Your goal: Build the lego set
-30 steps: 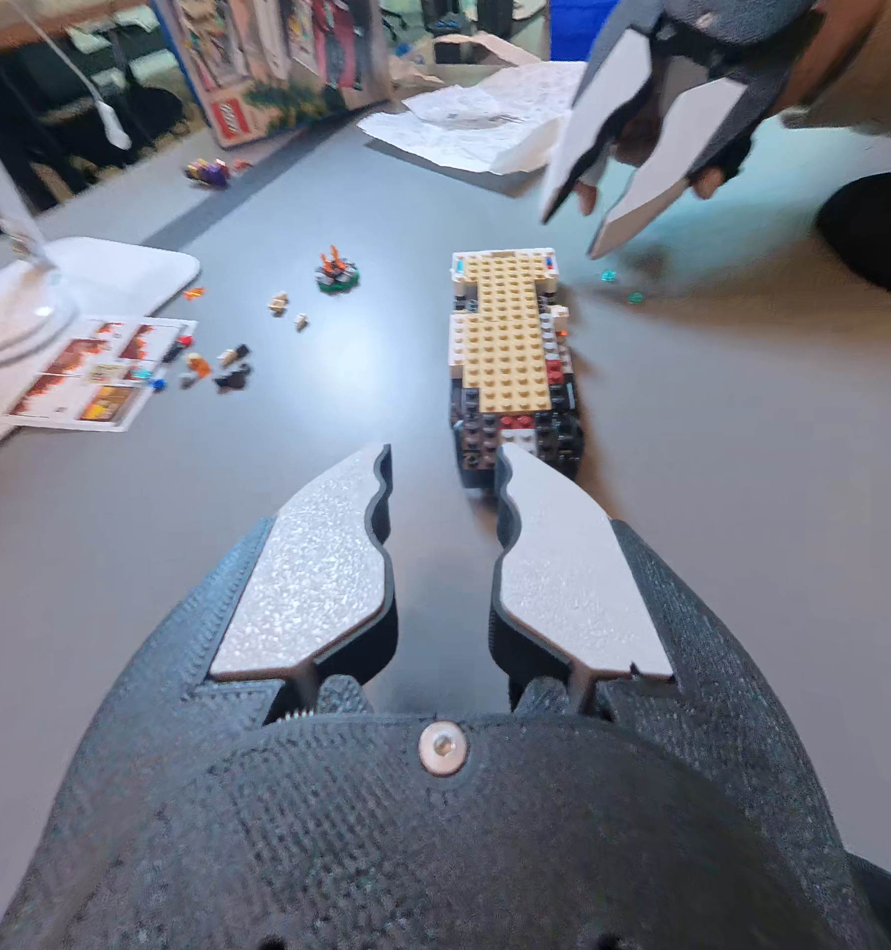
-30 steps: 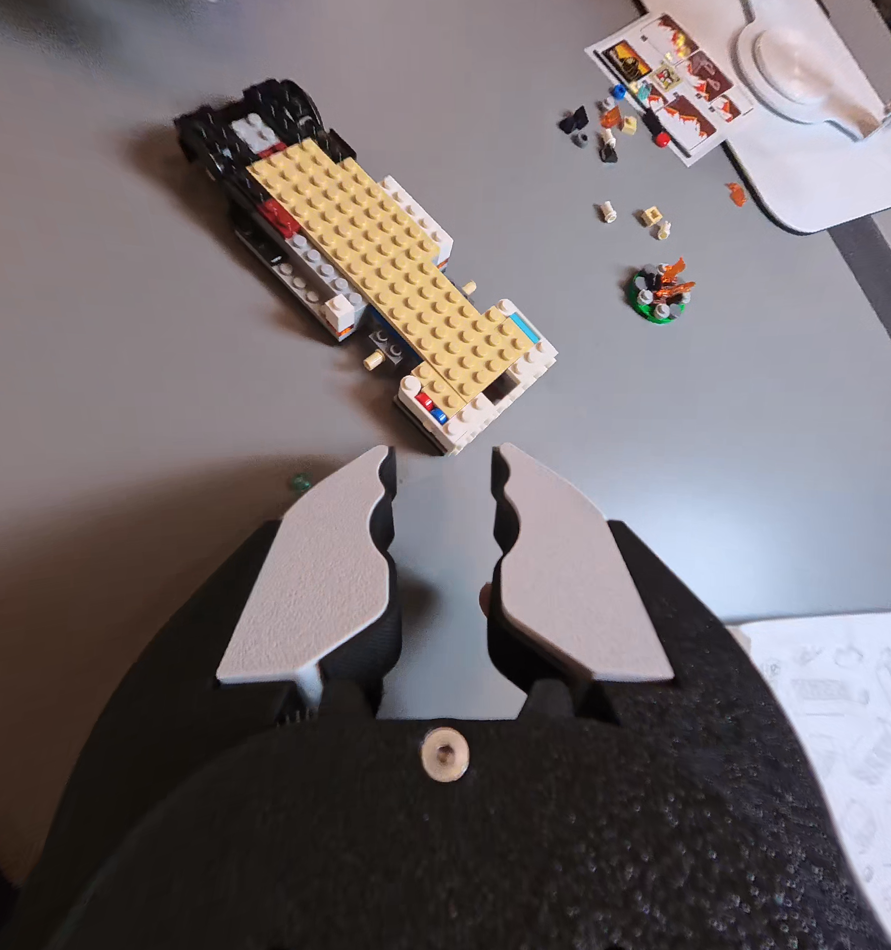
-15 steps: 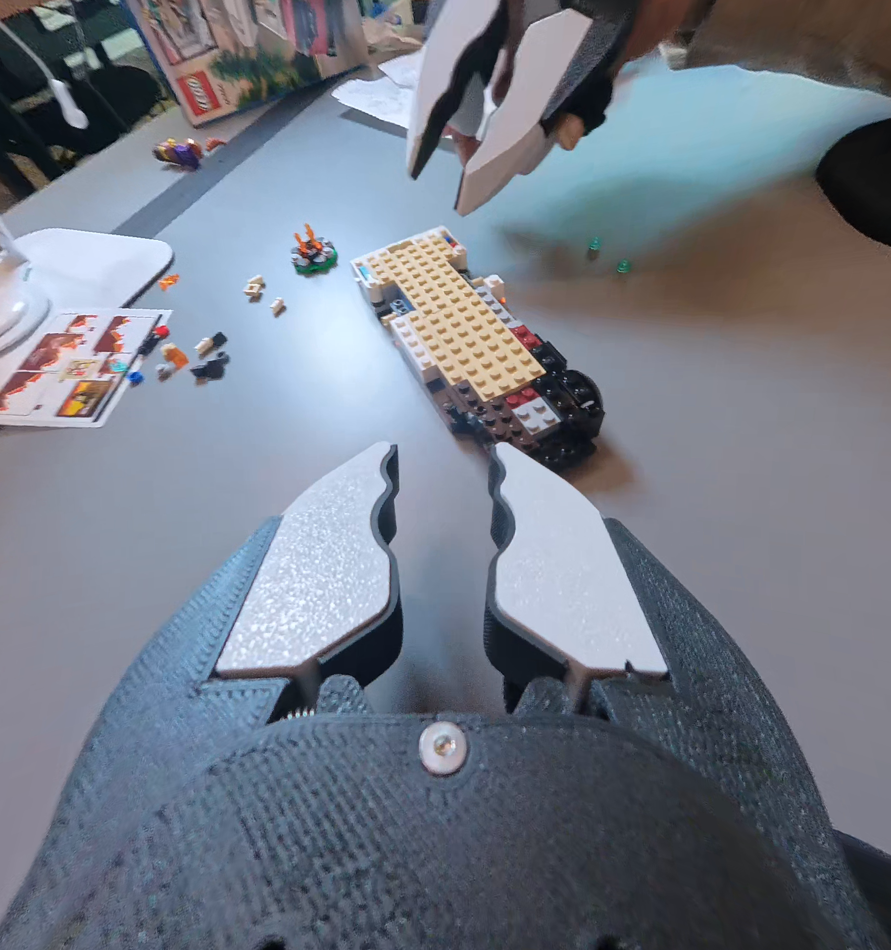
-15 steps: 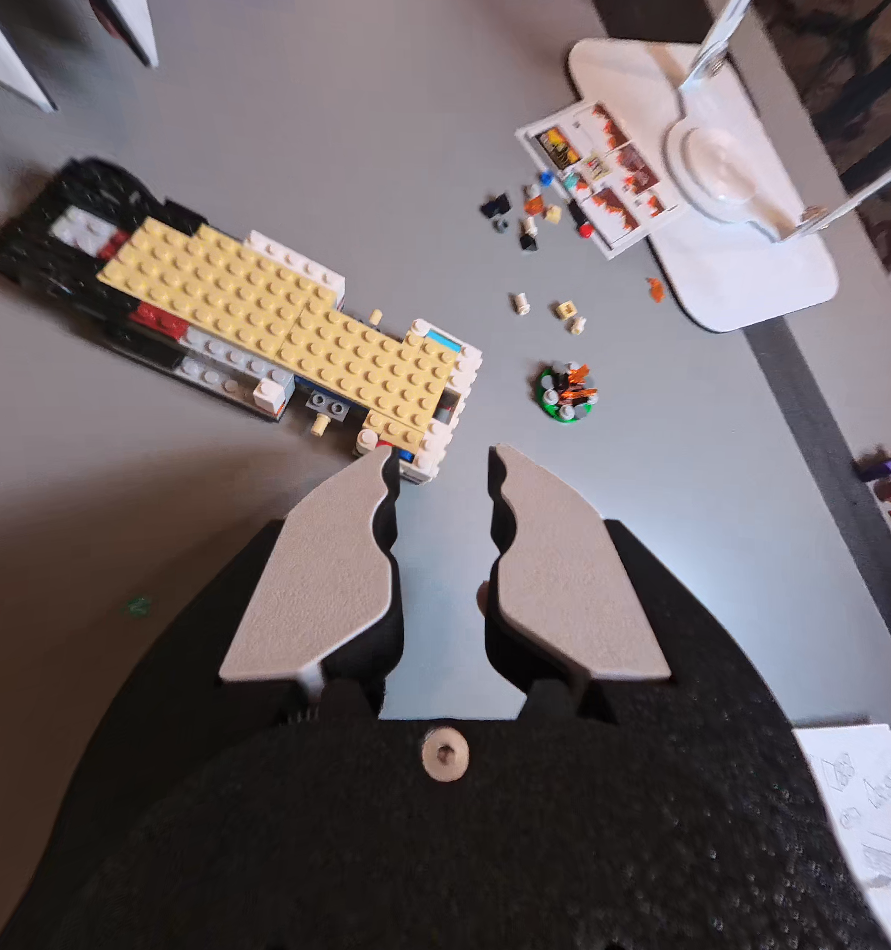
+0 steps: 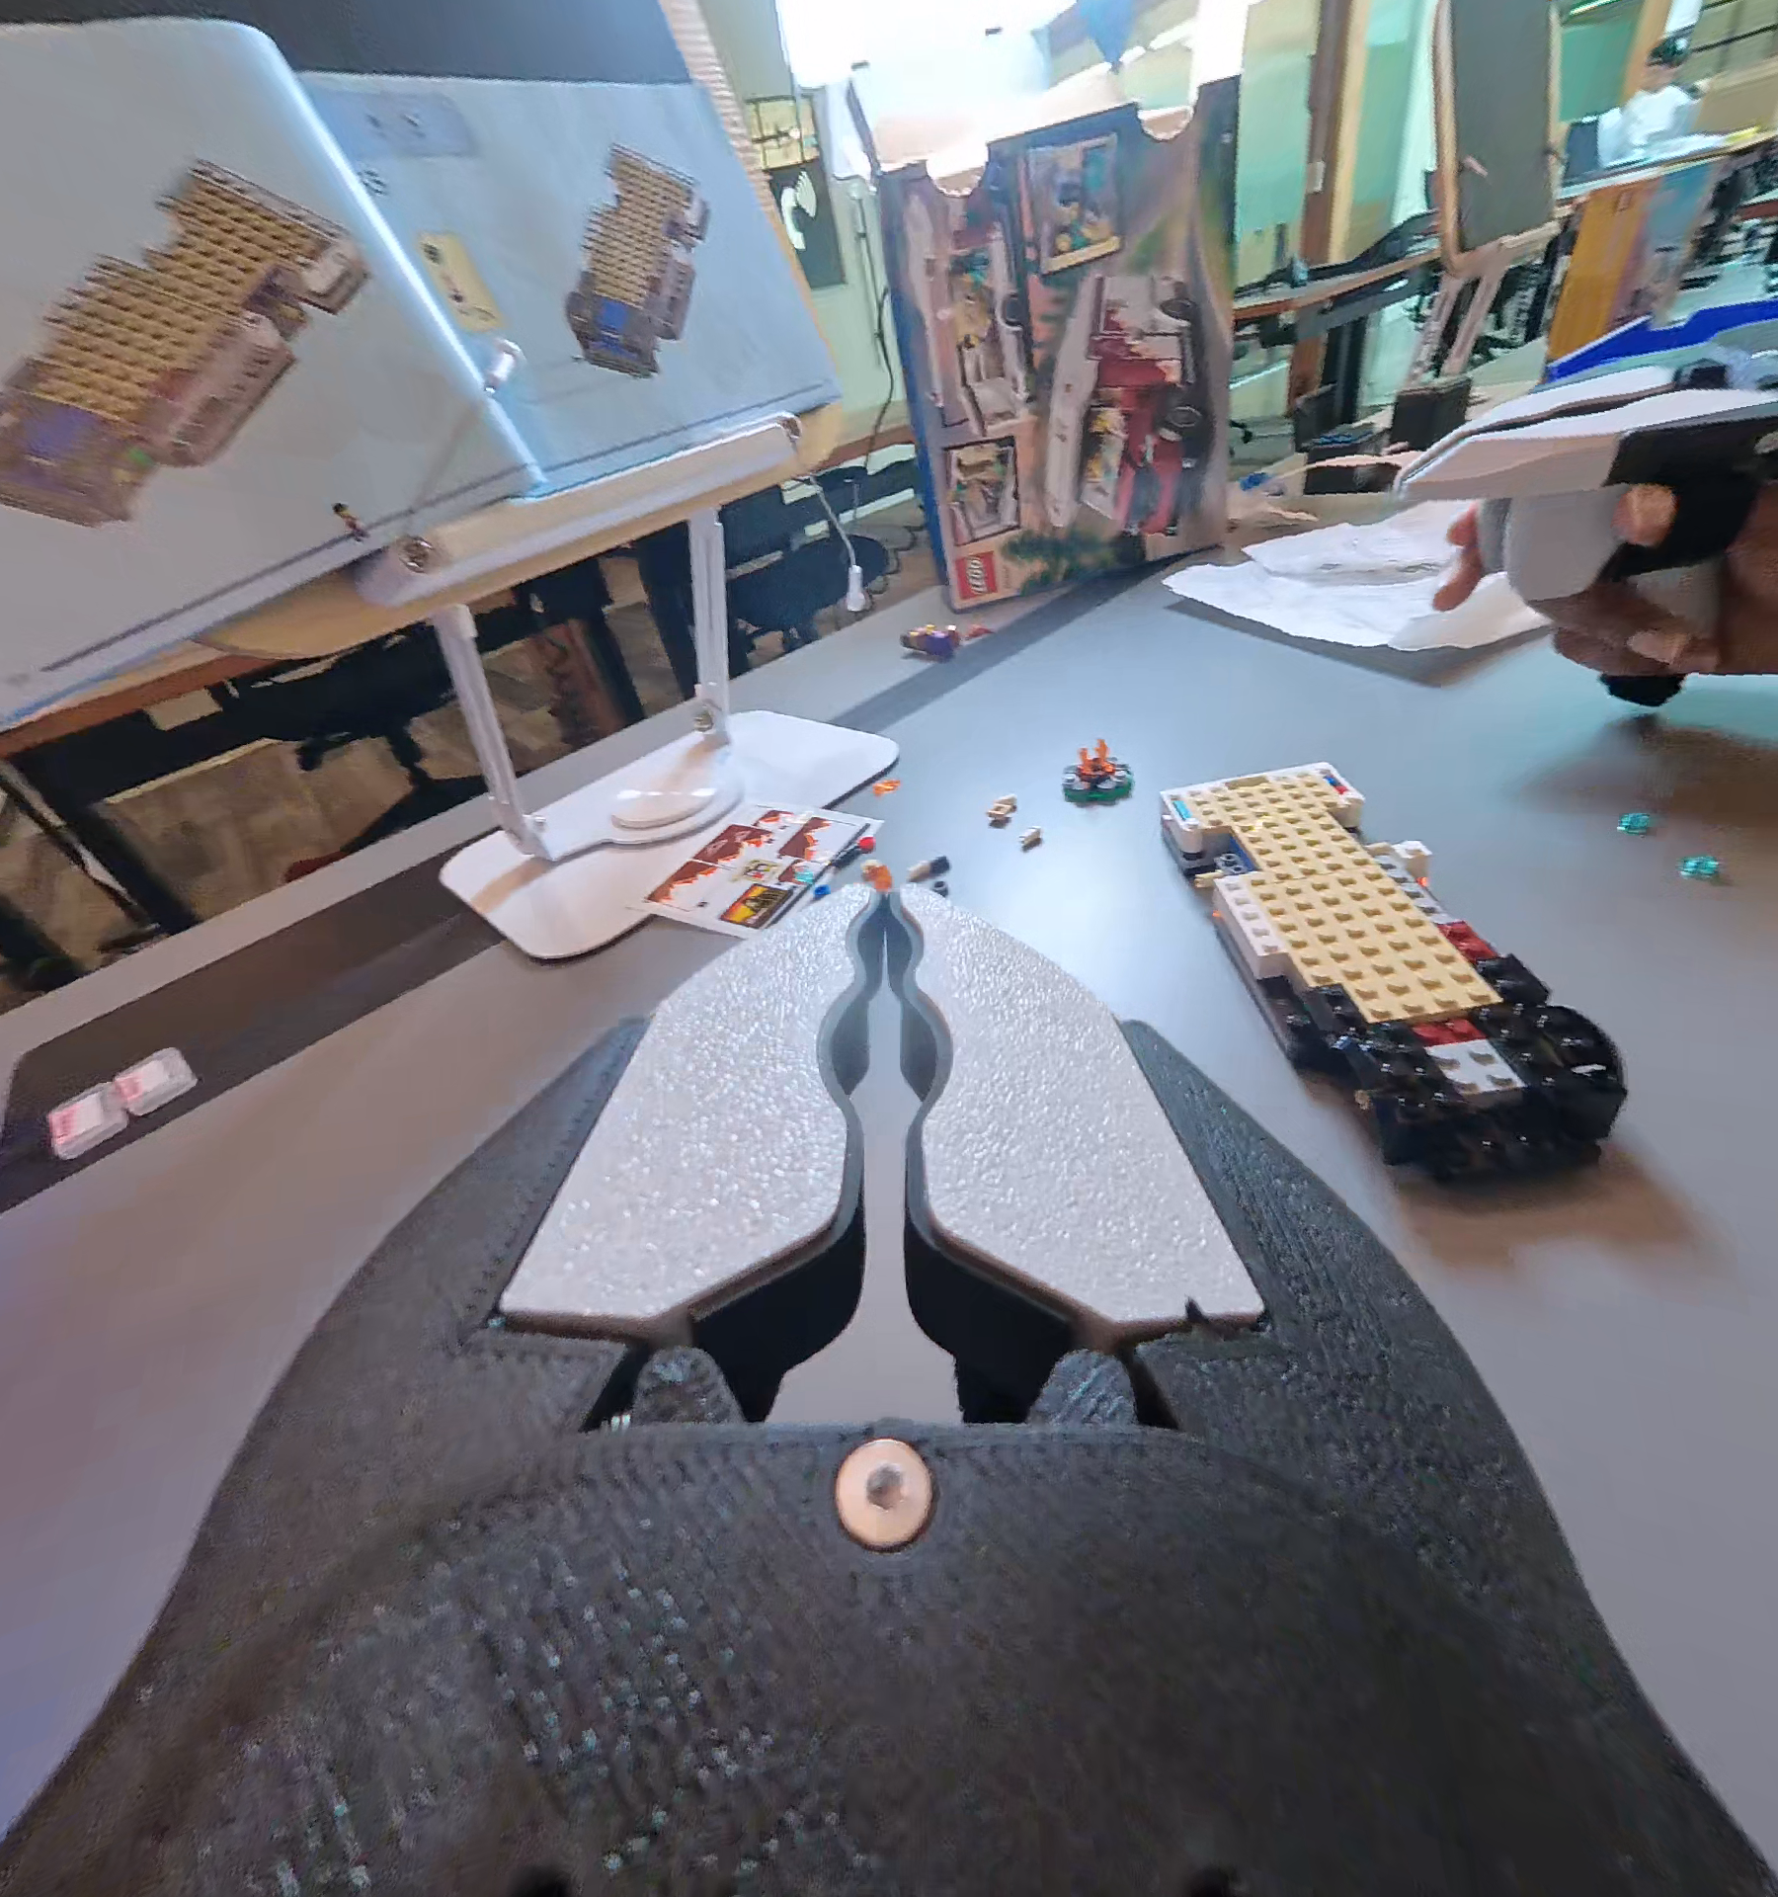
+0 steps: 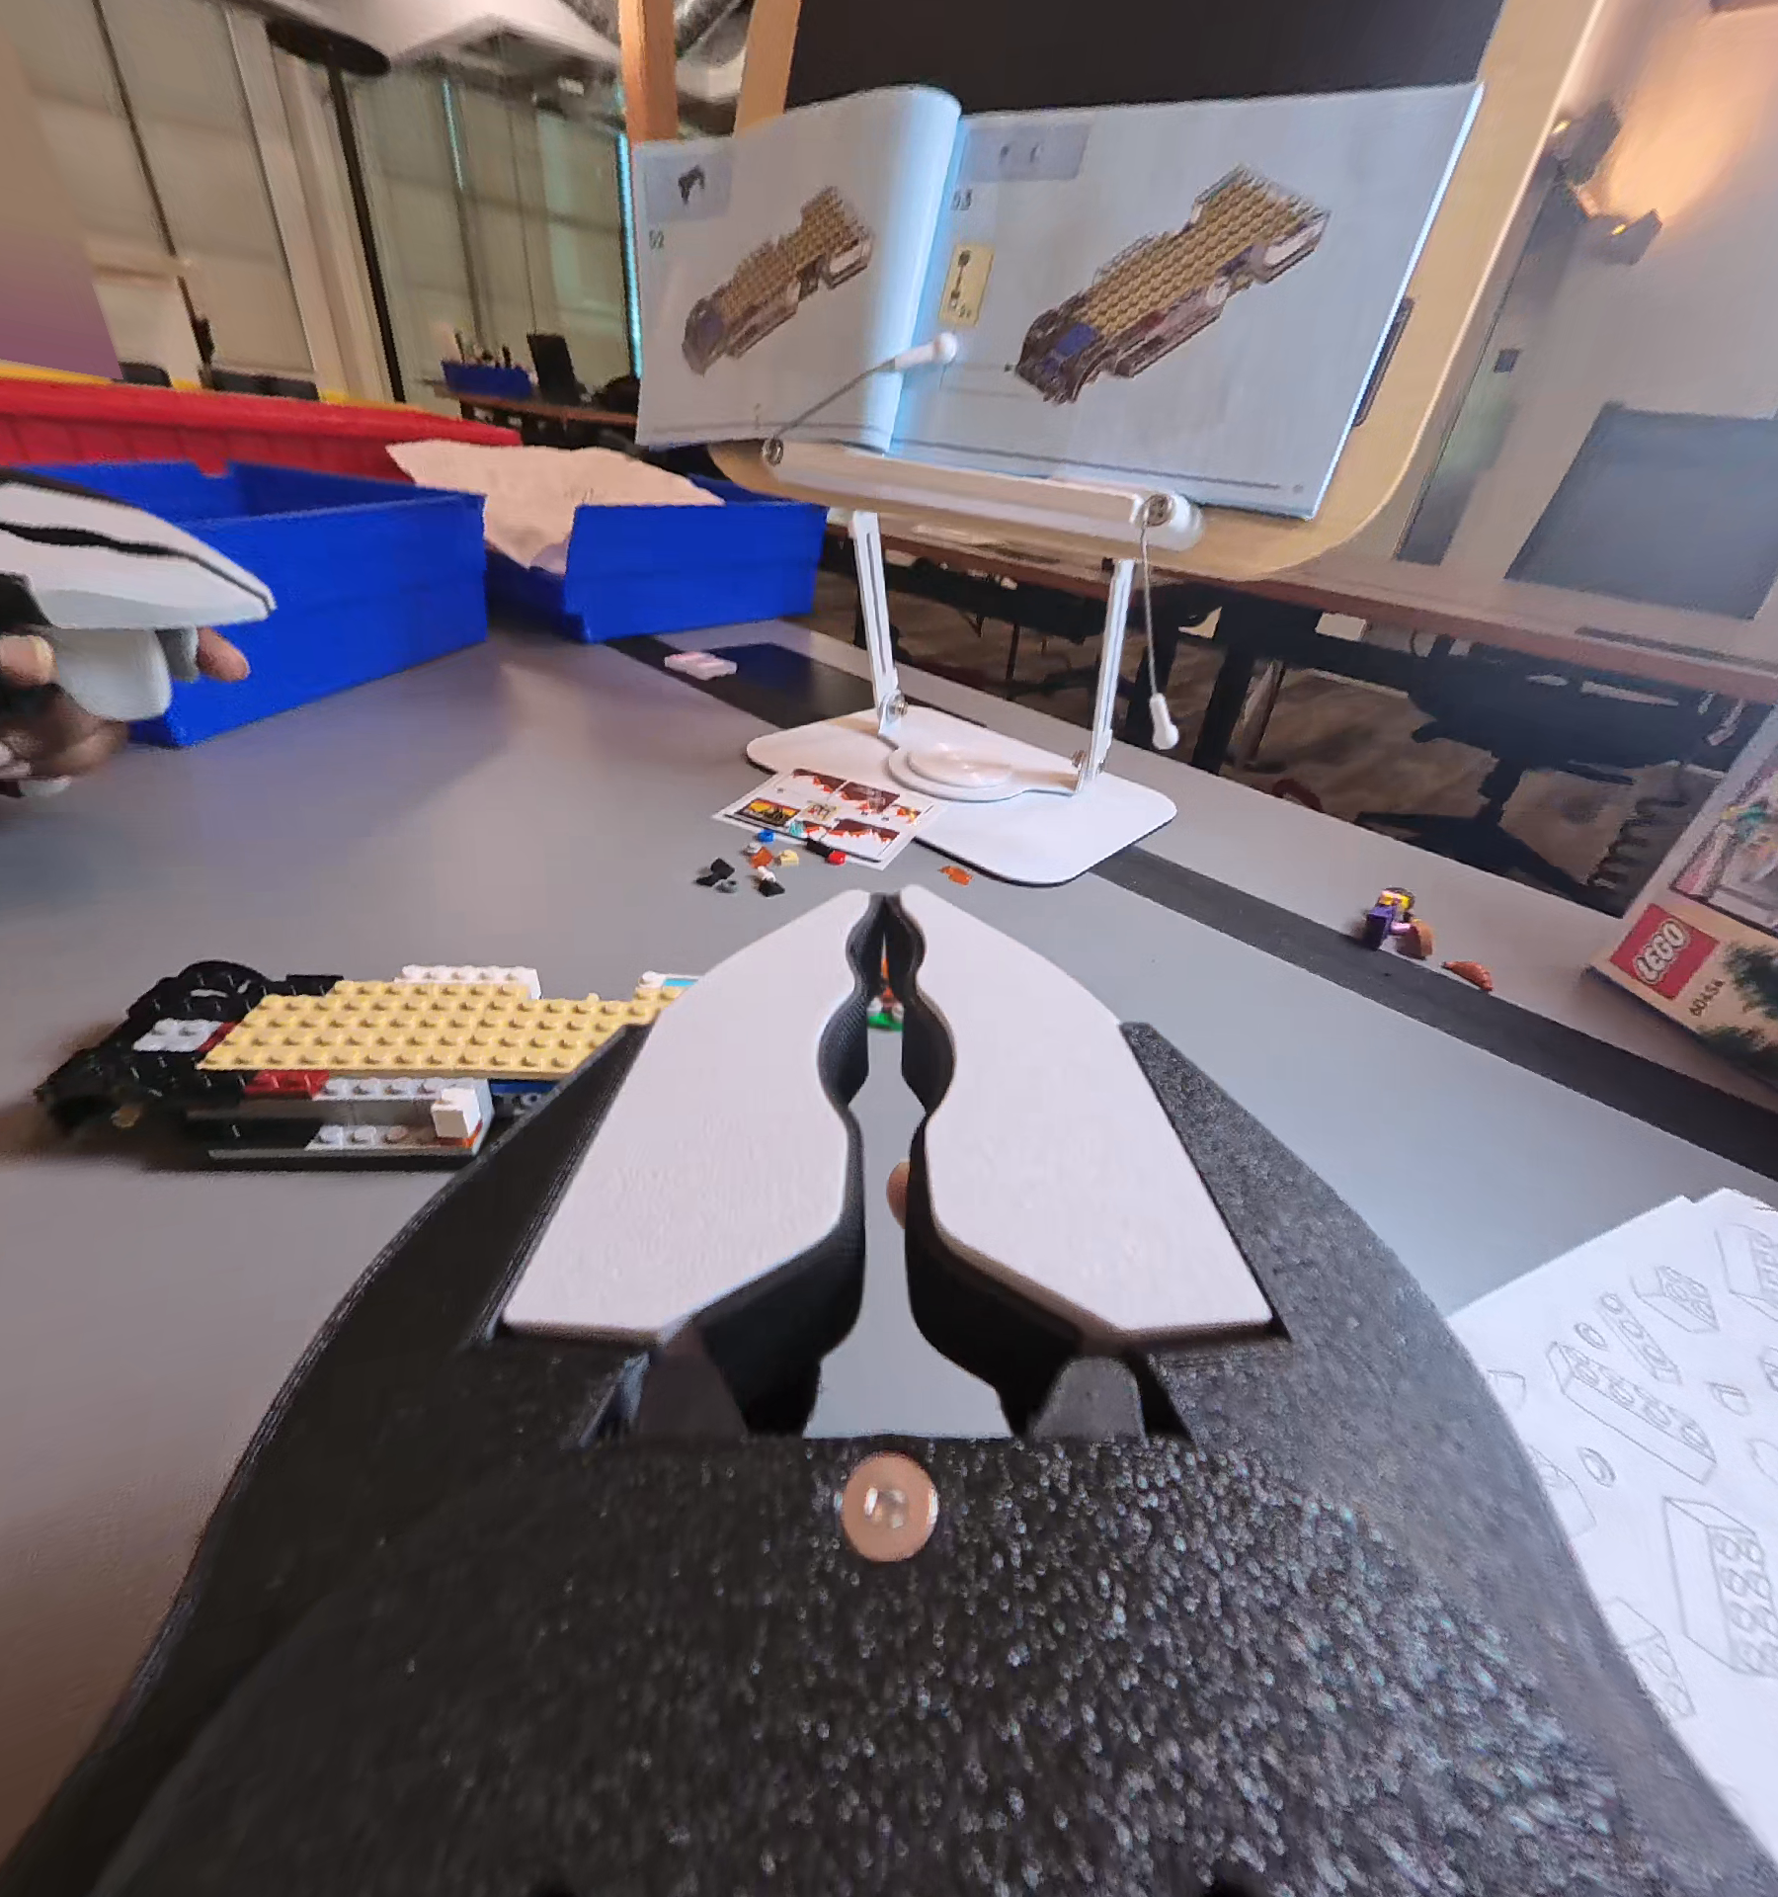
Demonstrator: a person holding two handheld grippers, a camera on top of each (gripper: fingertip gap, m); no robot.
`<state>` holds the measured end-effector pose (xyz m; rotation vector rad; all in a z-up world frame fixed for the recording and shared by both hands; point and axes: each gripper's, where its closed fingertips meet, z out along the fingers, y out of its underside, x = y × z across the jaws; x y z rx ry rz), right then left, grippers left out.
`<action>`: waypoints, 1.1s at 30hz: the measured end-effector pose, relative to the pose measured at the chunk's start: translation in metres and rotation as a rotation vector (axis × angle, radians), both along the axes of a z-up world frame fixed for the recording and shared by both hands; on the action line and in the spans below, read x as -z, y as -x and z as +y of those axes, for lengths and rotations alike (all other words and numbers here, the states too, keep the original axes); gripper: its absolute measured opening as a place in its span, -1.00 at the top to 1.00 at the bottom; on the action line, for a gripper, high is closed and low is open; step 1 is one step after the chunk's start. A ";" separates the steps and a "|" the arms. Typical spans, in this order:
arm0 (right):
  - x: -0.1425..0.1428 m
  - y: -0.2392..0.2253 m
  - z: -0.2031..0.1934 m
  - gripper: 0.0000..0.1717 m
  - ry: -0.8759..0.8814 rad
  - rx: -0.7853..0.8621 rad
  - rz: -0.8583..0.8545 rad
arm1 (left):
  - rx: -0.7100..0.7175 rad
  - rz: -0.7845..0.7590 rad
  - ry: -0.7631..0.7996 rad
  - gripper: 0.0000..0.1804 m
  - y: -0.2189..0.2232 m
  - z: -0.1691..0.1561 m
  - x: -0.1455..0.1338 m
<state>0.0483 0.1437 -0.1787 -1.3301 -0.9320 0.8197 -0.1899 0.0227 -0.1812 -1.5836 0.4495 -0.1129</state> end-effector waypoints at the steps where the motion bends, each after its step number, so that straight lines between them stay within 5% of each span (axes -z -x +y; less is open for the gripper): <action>1: -0.002 -0.003 0.001 1.00 0.011 0.002 0.023 | -0.015 0.000 -0.009 1.00 0.004 0.000 -0.001; 21: 0.004 0.003 0.003 1.00 -0.043 0.022 -0.045 | -0.076 -0.015 -0.003 1.00 0.024 0.006 0.005; 25: 0.011 0.047 0.004 1.00 -0.112 -0.141 -0.298 | -0.059 -0.013 0.004 1.00 0.018 0.006 0.007; 29: 0.052 0.098 0.006 0.77 0.022 -0.434 -0.694 | -0.037 -0.005 0.016 1.00 0.013 0.005 0.010; 33: 0.084 0.124 0.017 0.77 0.053 -0.552 -0.979 | -0.022 0.014 0.019 1.00 0.011 0.003 0.011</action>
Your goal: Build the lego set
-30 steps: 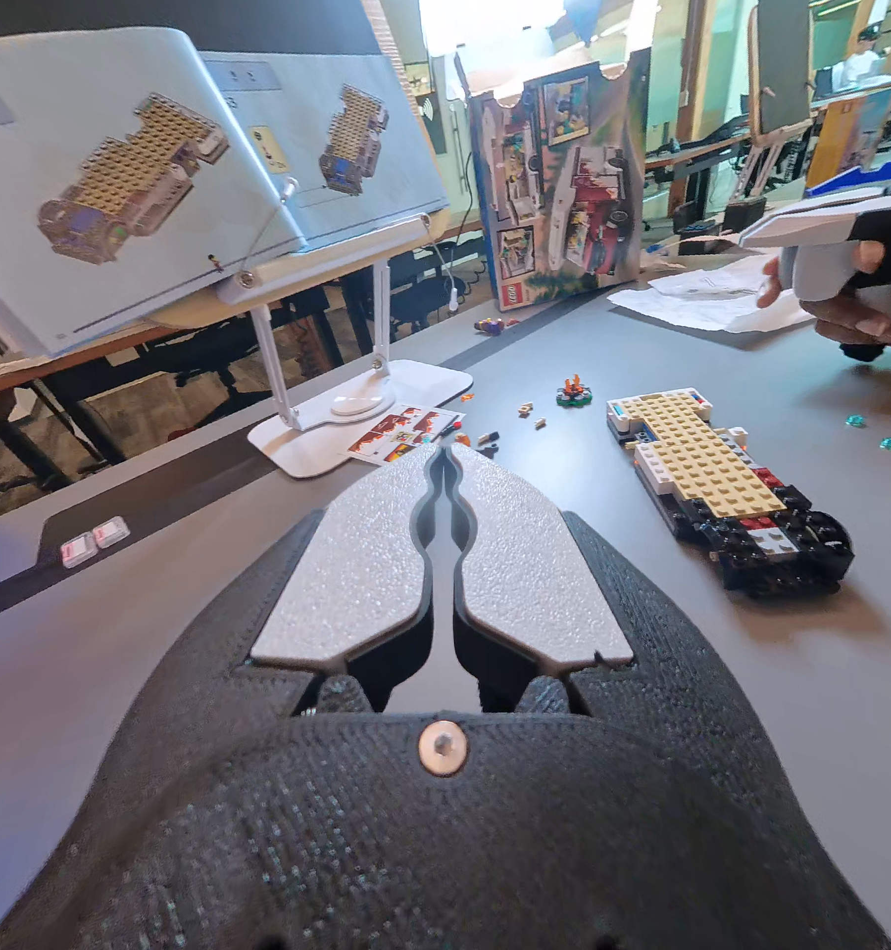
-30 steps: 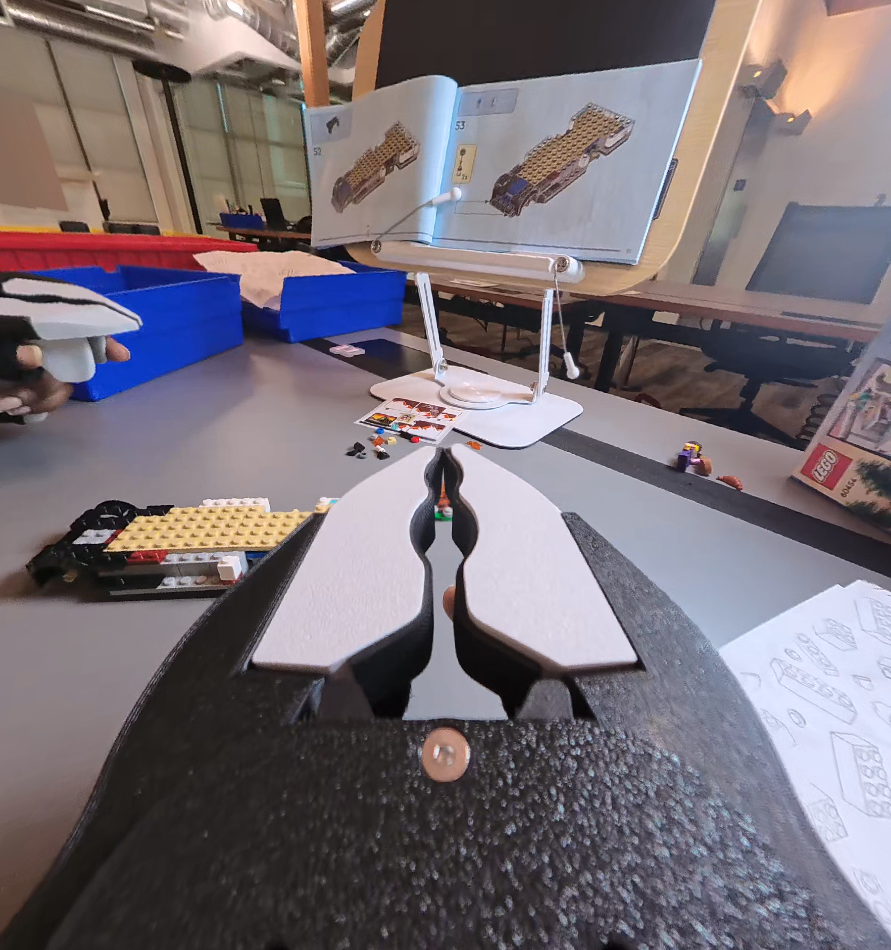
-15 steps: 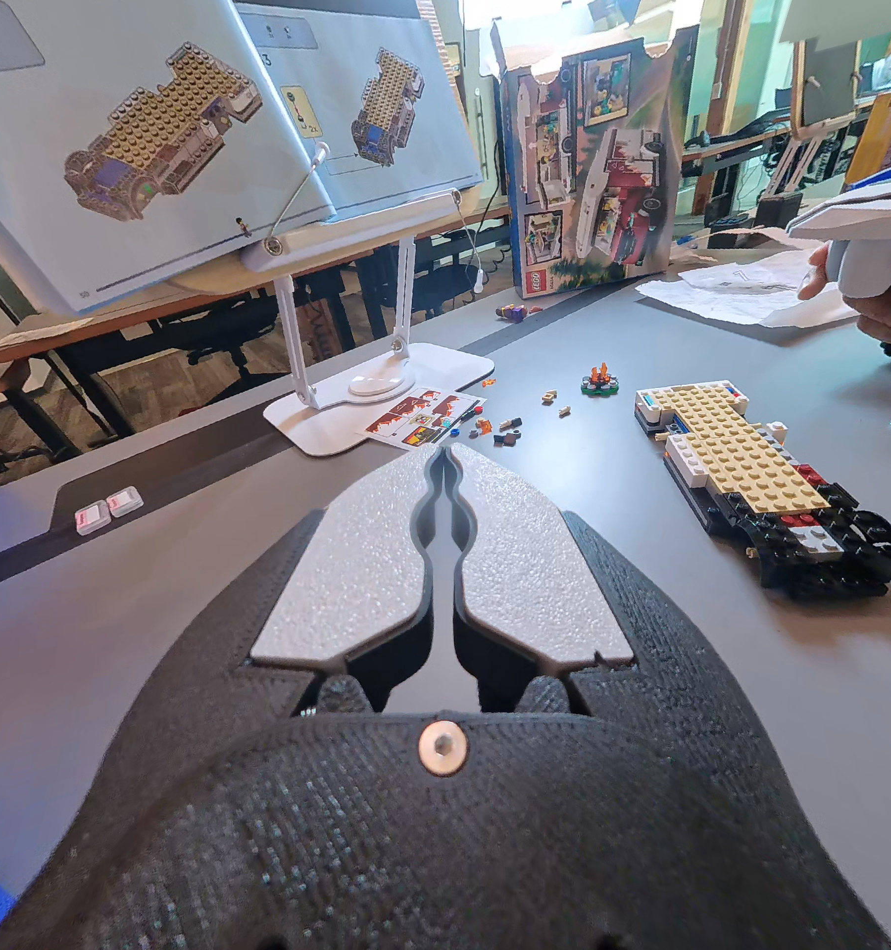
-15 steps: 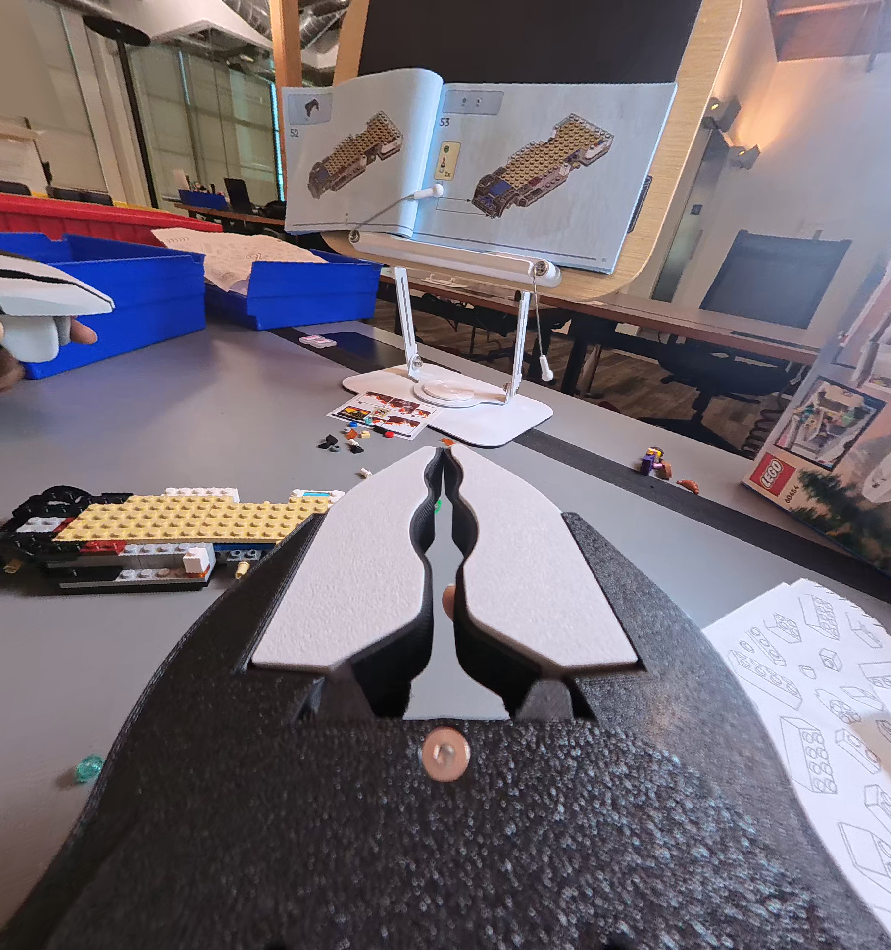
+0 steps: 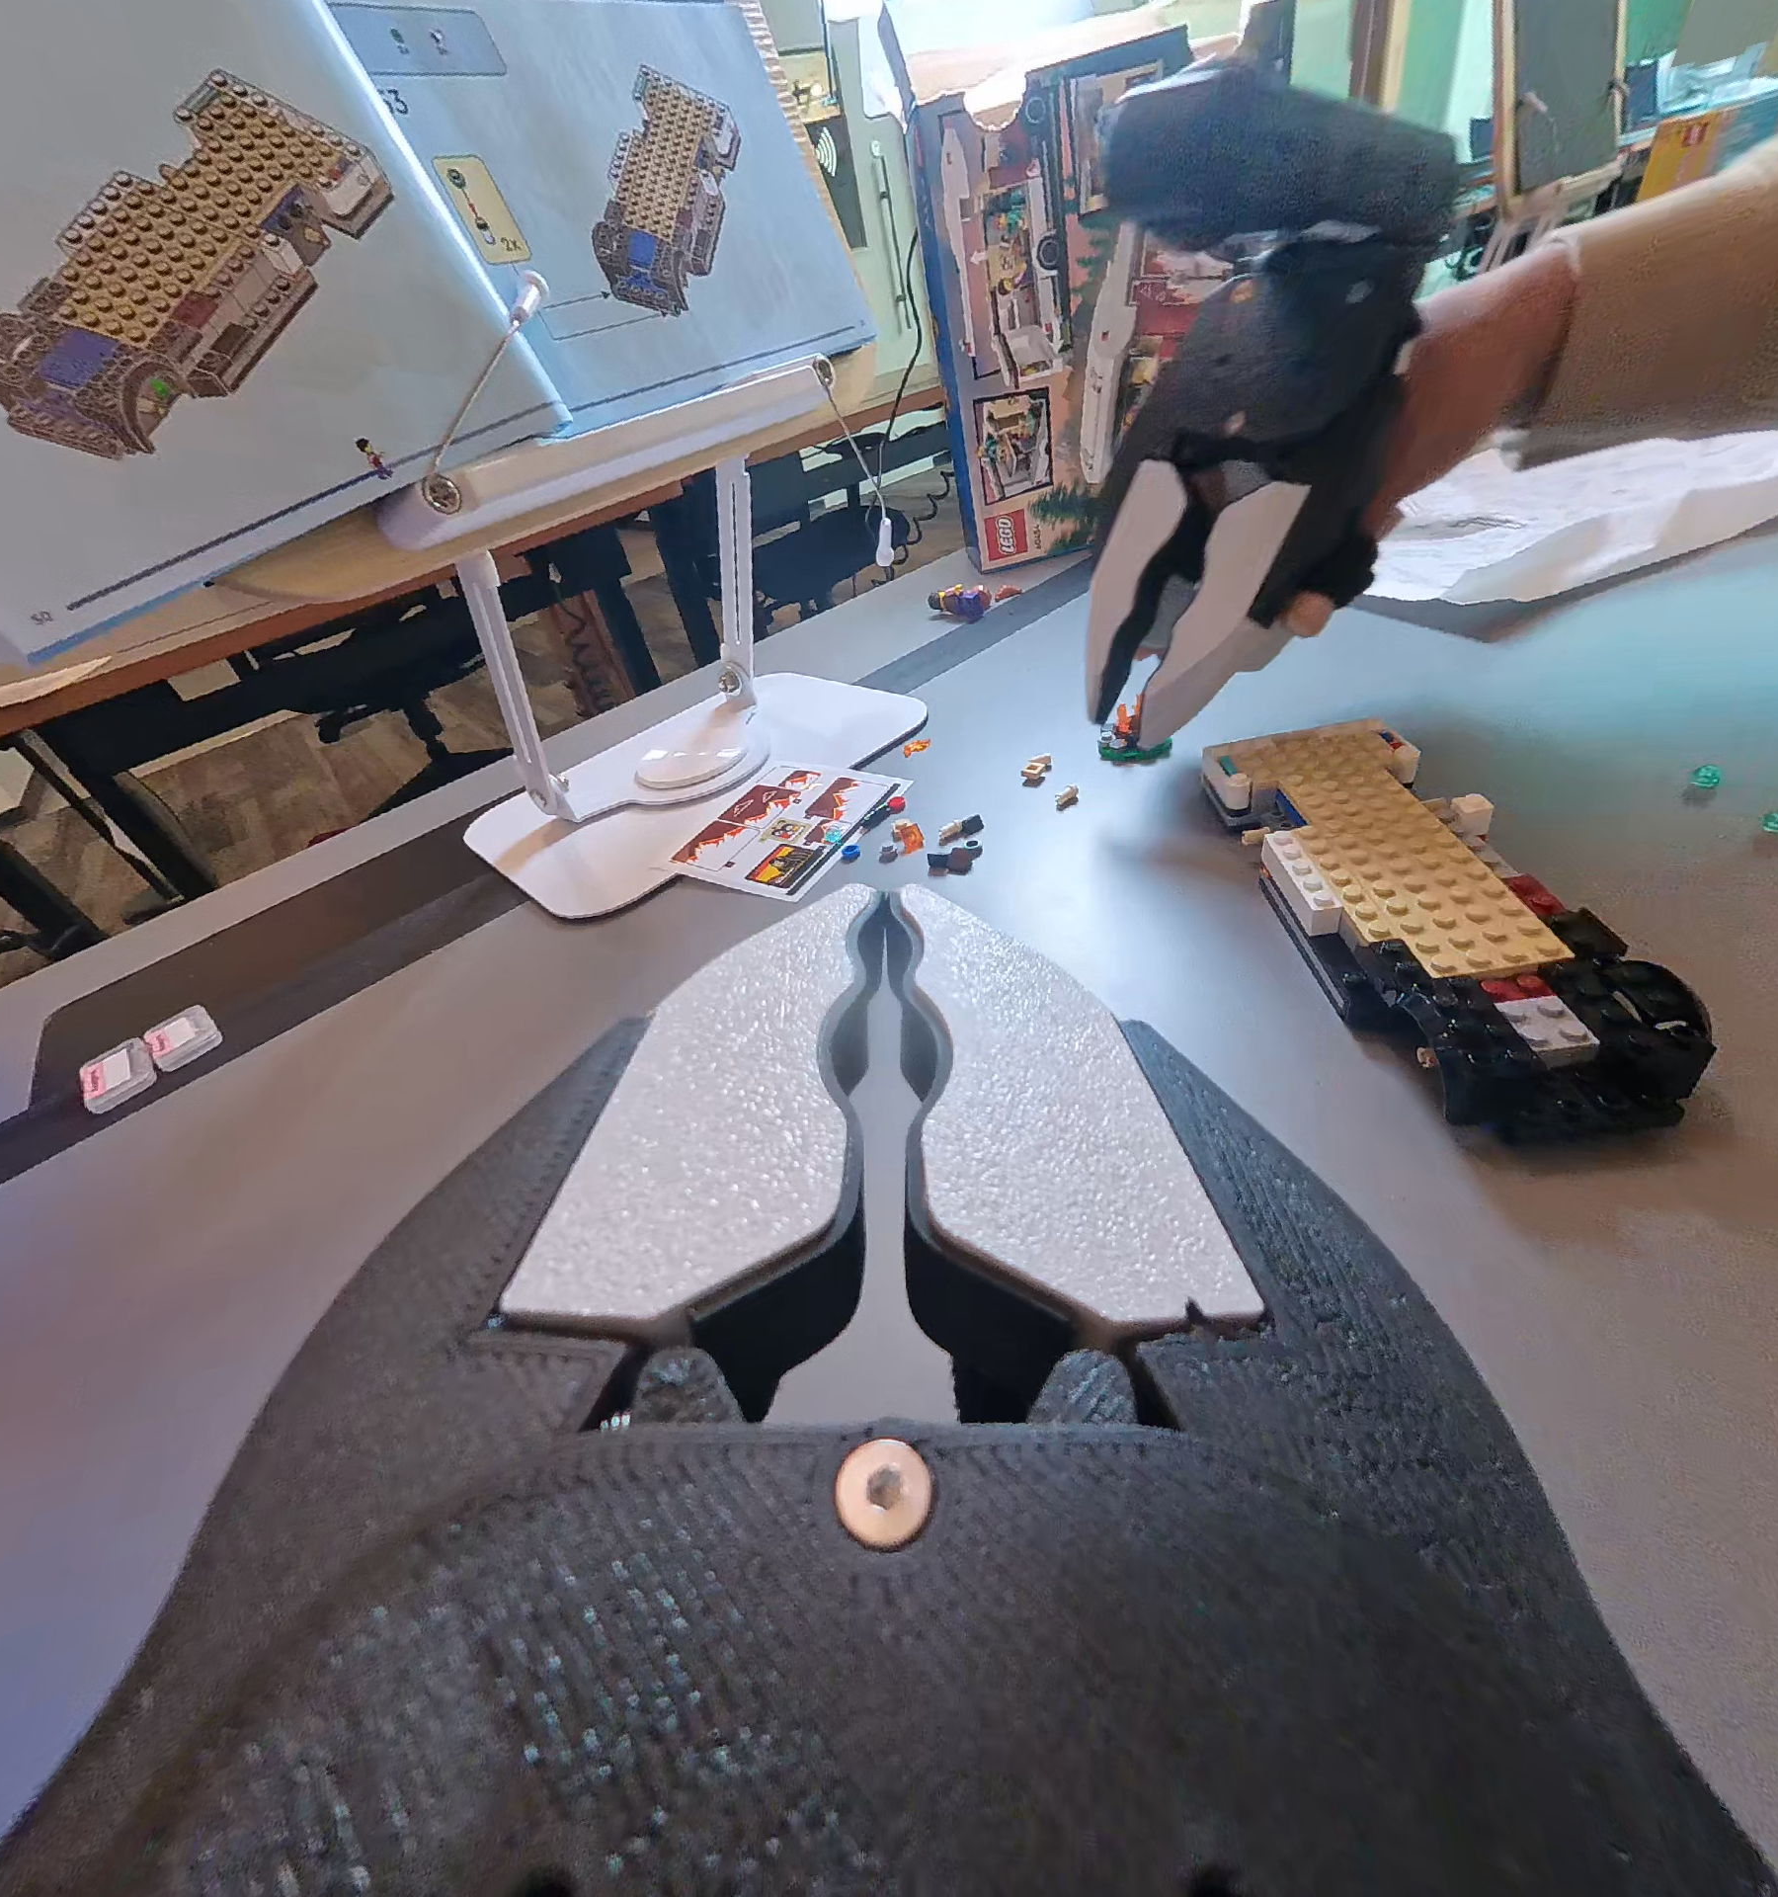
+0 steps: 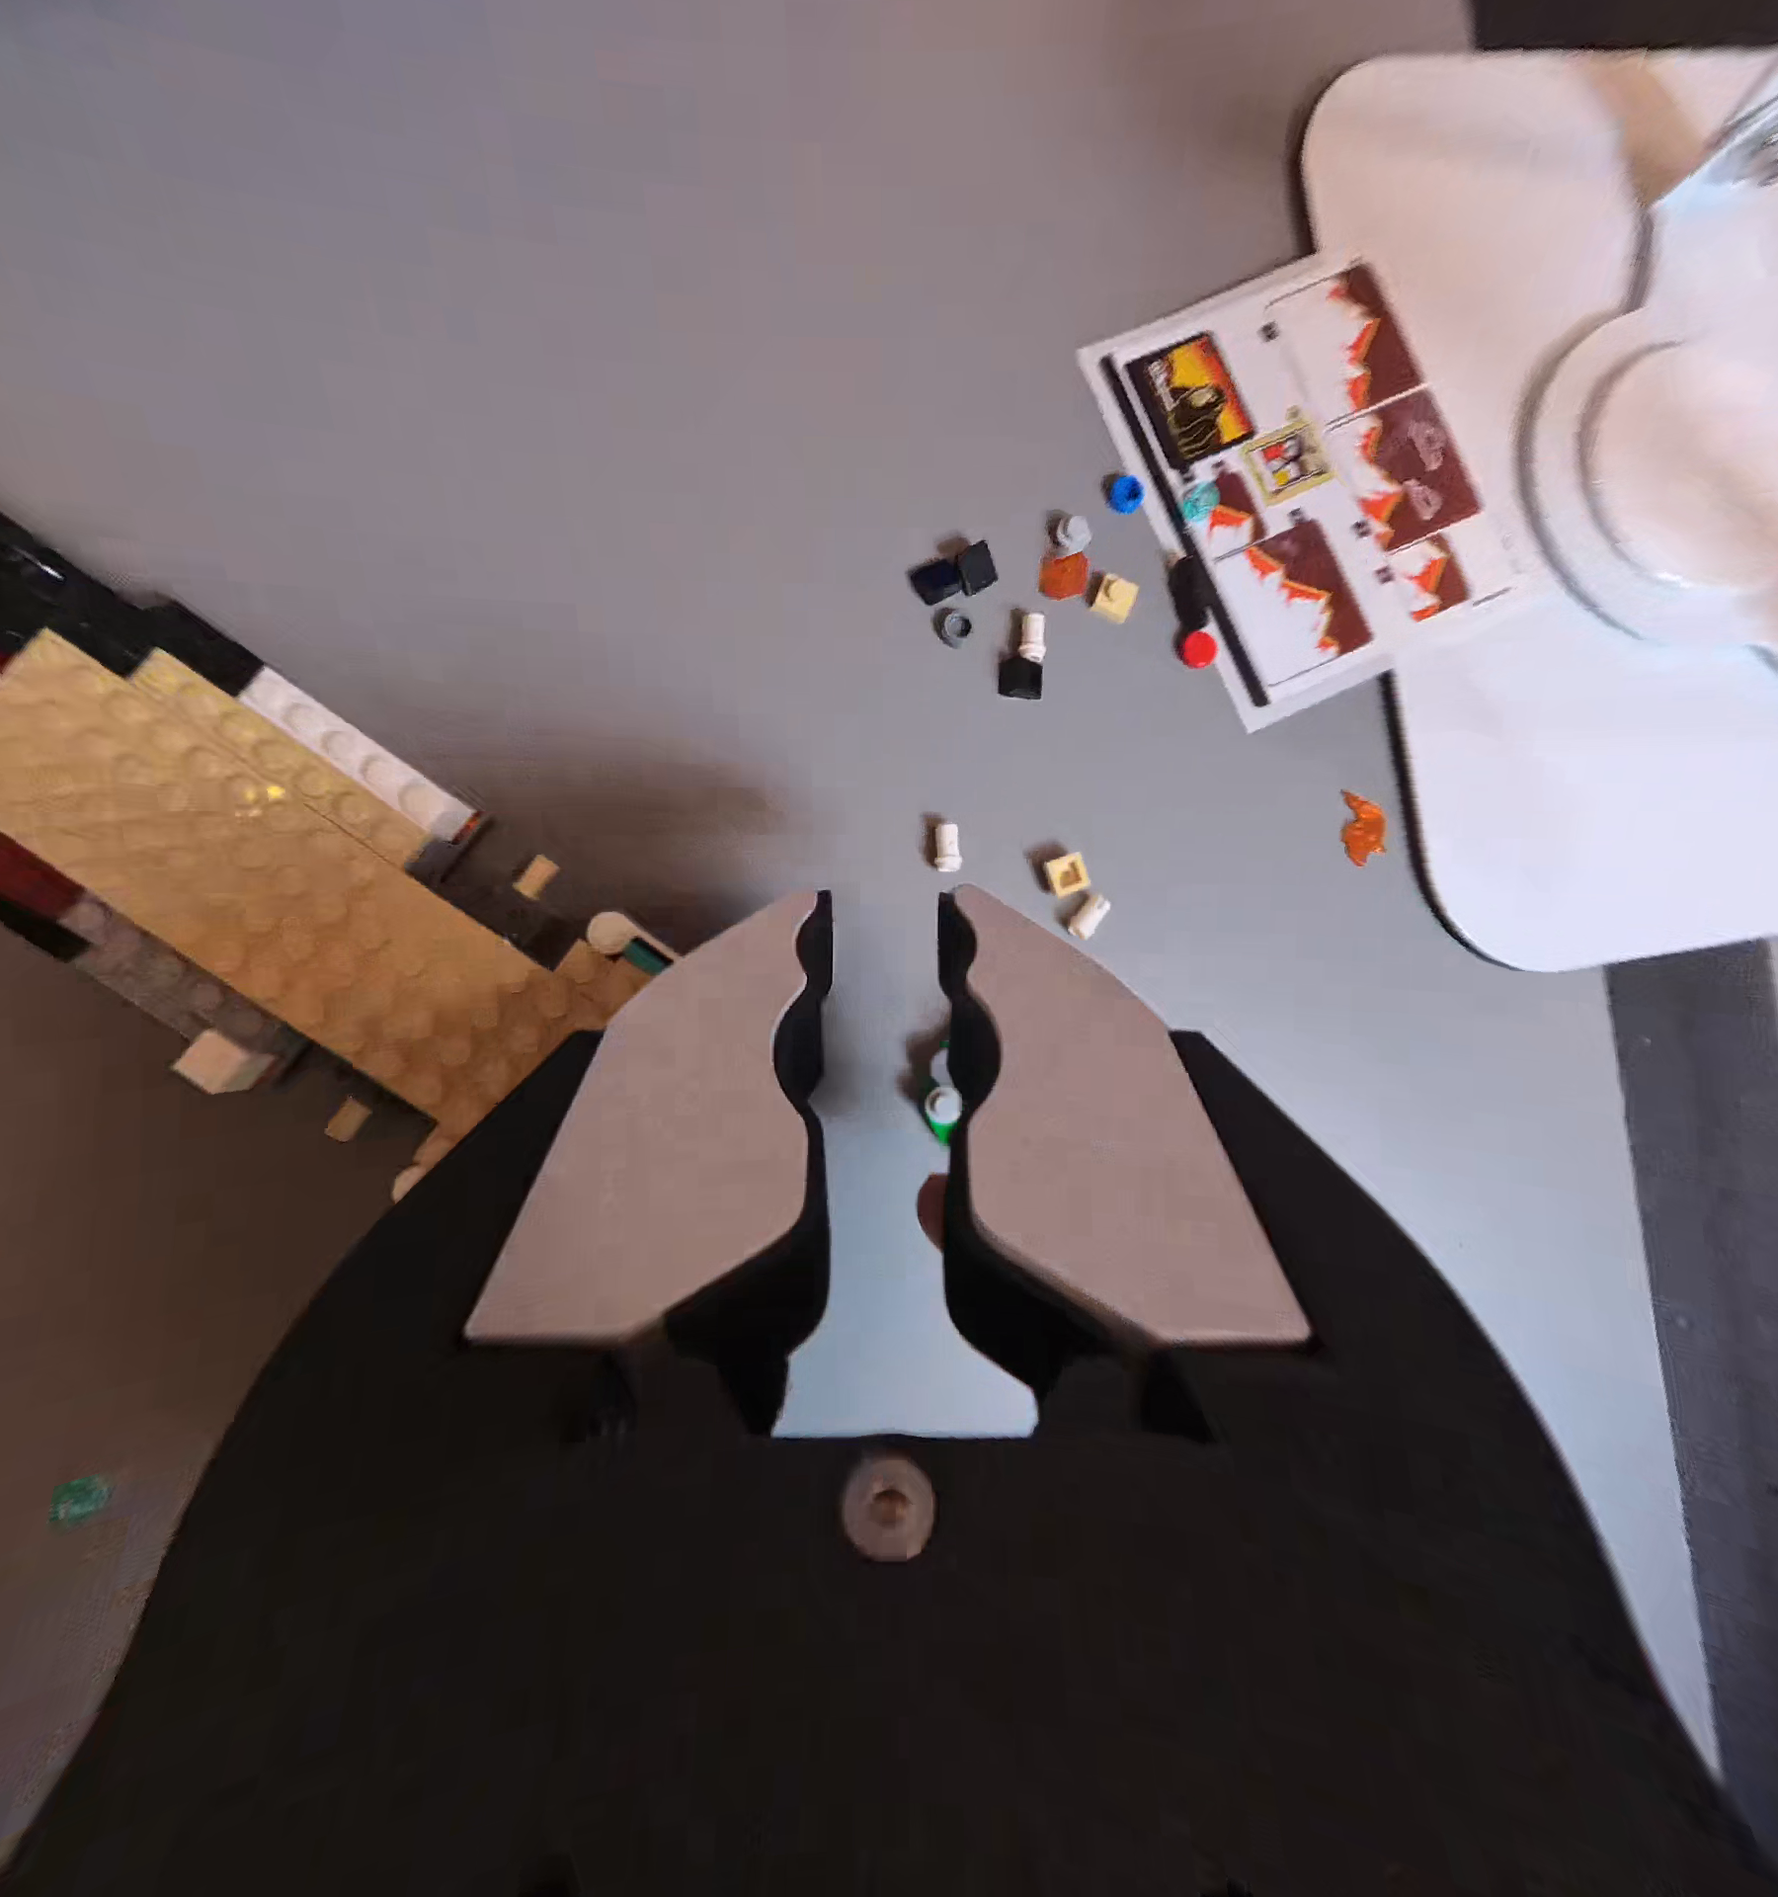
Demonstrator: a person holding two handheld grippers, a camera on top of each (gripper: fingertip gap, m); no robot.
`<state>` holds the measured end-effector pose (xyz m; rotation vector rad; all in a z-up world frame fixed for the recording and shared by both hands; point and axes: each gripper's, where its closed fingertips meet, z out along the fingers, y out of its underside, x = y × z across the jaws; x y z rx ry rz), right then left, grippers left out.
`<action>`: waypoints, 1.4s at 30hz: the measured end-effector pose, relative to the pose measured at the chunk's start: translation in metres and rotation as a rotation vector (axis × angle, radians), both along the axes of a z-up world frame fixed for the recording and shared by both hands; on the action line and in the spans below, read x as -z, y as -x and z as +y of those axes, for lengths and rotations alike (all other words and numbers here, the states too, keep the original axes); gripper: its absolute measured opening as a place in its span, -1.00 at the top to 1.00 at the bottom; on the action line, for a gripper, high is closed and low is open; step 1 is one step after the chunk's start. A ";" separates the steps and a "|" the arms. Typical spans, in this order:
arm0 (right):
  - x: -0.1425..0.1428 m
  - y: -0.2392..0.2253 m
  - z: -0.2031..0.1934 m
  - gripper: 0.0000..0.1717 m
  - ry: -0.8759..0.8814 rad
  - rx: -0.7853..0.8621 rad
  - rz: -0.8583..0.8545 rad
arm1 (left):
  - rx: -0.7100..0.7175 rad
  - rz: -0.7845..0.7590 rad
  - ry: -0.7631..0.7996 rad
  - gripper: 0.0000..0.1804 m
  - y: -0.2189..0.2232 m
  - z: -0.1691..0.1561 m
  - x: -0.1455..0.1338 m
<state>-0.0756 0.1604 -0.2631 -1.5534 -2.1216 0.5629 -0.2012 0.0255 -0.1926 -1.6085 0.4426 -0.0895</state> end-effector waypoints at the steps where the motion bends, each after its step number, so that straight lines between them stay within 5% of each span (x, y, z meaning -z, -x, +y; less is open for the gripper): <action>1: 0.005 0.004 0.001 0.78 0.004 -0.015 -0.047 | 0.006 0.004 0.001 1.00 -0.001 -0.001 0.000; 16: 0.024 0.017 0.013 0.93 -0.086 -0.031 -0.274 | 0.081 0.037 0.023 1.00 -0.017 -0.005 0.007; 20: -0.005 0.016 -0.001 0.93 -0.062 -0.040 -0.175 | 0.081 0.044 0.023 1.00 -0.017 -0.005 0.008; 25: -0.048 -0.033 -0.079 0.93 0.068 -0.130 -0.043 | 0.092 0.058 0.024 1.00 -0.021 -0.007 0.008; 33: 0.005 -0.102 -0.156 0.93 0.105 -0.059 -0.098 | 0.116 0.119 0.023 1.00 -0.033 -0.010 0.010; 42: 0.021 -0.113 -0.159 0.81 0.058 -0.014 -0.158 | 0.096 0.145 0.015 1.00 -0.031 -0.011 0.008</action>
